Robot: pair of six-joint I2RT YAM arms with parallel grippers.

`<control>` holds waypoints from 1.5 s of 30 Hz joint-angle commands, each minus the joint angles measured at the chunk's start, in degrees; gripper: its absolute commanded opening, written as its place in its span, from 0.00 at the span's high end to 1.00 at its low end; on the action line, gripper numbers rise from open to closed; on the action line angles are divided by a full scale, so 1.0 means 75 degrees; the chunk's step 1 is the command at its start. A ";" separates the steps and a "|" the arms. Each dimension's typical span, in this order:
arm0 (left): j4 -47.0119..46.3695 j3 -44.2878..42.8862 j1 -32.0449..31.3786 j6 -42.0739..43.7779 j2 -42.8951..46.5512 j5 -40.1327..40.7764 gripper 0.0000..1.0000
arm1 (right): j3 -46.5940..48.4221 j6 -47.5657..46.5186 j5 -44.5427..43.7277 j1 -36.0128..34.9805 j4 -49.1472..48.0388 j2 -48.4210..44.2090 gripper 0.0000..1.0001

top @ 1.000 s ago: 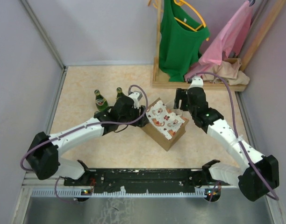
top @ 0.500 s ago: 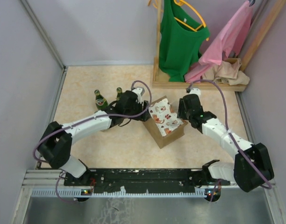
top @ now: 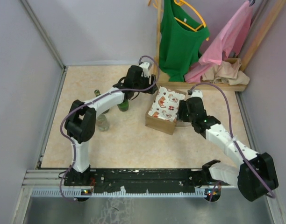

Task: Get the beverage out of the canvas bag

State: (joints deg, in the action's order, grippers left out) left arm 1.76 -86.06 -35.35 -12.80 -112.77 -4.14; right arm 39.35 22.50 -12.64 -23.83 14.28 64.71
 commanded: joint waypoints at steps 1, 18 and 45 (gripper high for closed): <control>0.0057 -0.1090 0.0083 0.0607 -0.0352 -0.0306 0.25 | 0.0061 -0.0269 0.0359 0.0026 -0.0594 -0.0868 0.38; -0.0482 0.1274 -0.0274 0.0977 0.2878 -0.0304 0.01 | -0.0635 0.2082 -0.3127 0.0026 -0.0519 -0.3868 0.31; -0.0368 0.4089 -0.2568 0.0242 0.4501 -0.0037 0.01 | -0.1476 0.4622 -0.1218 0.1168 0.1648 -0.2922 0.42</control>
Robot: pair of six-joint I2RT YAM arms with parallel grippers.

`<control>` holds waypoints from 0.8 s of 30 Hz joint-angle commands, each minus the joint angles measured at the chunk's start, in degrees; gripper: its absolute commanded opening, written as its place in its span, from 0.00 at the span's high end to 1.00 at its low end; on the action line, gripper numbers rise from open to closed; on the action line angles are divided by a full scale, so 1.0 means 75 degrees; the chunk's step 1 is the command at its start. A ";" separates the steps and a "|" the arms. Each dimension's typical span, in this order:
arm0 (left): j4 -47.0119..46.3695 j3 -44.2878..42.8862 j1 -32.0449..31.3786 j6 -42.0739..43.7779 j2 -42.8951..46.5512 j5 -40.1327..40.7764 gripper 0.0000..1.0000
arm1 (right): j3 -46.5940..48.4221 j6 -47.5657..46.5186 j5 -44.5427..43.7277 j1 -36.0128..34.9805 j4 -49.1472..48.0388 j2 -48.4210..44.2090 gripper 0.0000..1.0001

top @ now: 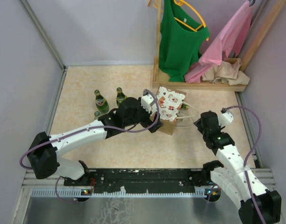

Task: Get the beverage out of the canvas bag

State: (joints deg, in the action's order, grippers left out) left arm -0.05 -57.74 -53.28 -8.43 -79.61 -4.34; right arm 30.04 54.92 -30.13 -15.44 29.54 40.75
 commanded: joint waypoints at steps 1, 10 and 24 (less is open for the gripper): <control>-0.0081 0.0369 -0.0220 -0.0441 0.0086 -0.0008 0.01 | -0.0312 0.0325 0.1312 0.0047 -0.0477 0.0342 0.42; -0.0064 0.1159 -0.0373 -0.0988 0.0460 0.0231 0.04 | -0.0821 0.0178 0.2183 0.0046 -0.1594 0.0499 0.39; -0.0191 0.1029 -0.0338 -0.0717 -0.0699 0.1763 0.01 | -0.0652 0.0247 0.3192 0.0043 -0.4301 0.2544 0.39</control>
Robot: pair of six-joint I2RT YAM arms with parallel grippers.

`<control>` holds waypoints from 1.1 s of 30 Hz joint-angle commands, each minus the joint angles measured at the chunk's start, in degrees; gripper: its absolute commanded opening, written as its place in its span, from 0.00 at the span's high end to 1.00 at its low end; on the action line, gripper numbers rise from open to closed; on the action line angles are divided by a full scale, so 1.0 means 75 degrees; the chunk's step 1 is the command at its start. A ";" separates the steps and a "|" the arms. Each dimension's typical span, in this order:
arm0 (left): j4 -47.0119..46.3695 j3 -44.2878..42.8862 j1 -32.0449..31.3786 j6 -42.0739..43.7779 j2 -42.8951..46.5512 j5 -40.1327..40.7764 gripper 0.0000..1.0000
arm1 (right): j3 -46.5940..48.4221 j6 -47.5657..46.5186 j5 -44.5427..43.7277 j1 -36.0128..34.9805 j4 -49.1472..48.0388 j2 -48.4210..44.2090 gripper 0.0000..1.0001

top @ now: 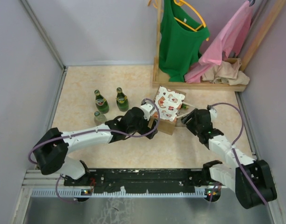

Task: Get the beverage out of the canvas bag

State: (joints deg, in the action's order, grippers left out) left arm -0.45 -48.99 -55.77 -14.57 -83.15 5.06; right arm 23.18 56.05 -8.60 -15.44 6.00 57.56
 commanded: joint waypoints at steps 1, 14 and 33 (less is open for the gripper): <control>-0.0134 -0.0153 -0.0006 0.0099 -0.0267 0.0525 0.01 | 0.0309 0.0132 0.0348 0.0043 -0.1264 0.0399 0.38; -0.0042 -0.0112 0.0070 0.0000 -0.0350 0.0635 0.00 | 0.0394 0.0860 0.0476 0.0044 -0.2384 0.1362 0.30; 0.0127 -0.0007 0.0112 -0.0153 -0.0461 0.0660 0.00 | 0.0532 0.1776 0.0686 -0.0037 -0.4003 0.2931 0.37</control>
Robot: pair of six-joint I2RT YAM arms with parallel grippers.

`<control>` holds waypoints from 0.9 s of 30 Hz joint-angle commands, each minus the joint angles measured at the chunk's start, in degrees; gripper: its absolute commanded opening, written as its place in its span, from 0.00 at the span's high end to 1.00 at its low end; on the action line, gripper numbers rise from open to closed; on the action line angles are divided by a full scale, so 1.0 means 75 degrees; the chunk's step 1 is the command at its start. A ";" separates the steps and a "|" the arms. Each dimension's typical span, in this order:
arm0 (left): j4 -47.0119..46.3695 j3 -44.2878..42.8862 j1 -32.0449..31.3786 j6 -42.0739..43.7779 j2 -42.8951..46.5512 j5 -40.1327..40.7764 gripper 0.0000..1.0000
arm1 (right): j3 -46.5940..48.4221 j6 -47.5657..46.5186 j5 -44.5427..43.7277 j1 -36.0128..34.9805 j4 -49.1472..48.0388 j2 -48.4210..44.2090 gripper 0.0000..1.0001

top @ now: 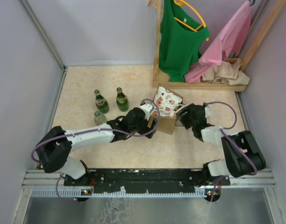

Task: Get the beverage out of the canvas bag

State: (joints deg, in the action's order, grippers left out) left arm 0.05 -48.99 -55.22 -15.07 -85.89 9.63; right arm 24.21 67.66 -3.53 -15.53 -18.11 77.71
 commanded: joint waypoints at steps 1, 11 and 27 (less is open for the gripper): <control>0.0063 -0.0007 0.0036 -0.0098 -0.0108 0.0058 0.00 | 0.0404 0.0244 0.0028 -0.0024 -0.0845 0.0332 0.39; 0.0120 -0.0079 0.0062 -0.0084 -0.0272 0.0028 0.00 | 0.0540 0.0262 0.0037 -0.0049 -0.1078 0.0992 0.76; -0.0005 -0.0057 0.0097 -0.0110 -0.0207 0.0039 0.00 | 0.0743 -0.1586 -0.1261 -0.0062 0.0194 -0.0799 1.00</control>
State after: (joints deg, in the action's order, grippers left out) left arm 0.89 -48.99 -54.87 -15.27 -87.55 9.82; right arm 26.74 63.75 -6.26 -15.64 -19.31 78.24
